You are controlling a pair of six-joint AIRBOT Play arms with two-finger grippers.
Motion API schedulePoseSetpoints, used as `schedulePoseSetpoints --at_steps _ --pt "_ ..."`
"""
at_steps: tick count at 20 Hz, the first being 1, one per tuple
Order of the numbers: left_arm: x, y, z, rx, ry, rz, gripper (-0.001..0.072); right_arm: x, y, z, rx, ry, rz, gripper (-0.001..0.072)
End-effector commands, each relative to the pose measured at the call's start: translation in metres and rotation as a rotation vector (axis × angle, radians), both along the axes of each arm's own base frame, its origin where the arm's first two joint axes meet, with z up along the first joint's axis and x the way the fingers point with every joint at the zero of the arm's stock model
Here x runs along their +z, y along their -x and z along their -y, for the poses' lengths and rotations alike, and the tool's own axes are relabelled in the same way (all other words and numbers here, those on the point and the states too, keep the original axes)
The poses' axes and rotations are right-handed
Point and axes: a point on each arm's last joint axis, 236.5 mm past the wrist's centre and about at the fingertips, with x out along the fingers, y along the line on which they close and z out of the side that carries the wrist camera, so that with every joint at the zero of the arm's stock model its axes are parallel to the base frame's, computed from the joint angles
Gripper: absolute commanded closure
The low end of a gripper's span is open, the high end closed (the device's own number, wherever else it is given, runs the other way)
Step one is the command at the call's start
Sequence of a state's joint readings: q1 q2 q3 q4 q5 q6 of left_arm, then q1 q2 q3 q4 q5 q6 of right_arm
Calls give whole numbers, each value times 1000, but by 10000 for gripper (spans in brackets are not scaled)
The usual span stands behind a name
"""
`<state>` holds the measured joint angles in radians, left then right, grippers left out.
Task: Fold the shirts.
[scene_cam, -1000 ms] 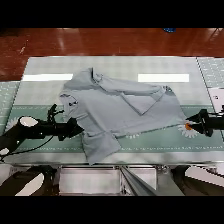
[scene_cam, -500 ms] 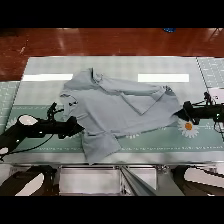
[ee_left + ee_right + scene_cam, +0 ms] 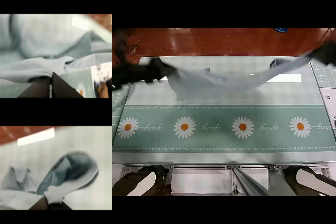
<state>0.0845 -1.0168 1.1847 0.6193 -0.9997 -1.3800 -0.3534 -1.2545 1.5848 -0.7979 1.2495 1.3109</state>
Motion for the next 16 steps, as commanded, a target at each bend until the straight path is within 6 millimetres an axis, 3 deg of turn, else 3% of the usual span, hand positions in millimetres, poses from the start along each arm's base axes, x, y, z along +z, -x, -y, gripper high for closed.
schedulePoseSetpoints --at_steps 1,3,4,6,10,16 --pt "166 9 -38 99 -242 427 685 164 38 -31 31 111 378 692" --pt "225 37 -62 199 -400 560 685 222 76 -30 -18 180 526 692" --pt "252 56 -71 251 -450 619 685 240 97 -28 -52 222 576 692" --pt "291 100 -76 309 -491 724 685 257 135 -24 -109 315 619 692" --pt "296 184 -62 287 -507 742 685 269 221 -48 -126 378 657 692" --pt "303 282 -99 493 -648 798 685 269 310 -50 -263 432 685 692"
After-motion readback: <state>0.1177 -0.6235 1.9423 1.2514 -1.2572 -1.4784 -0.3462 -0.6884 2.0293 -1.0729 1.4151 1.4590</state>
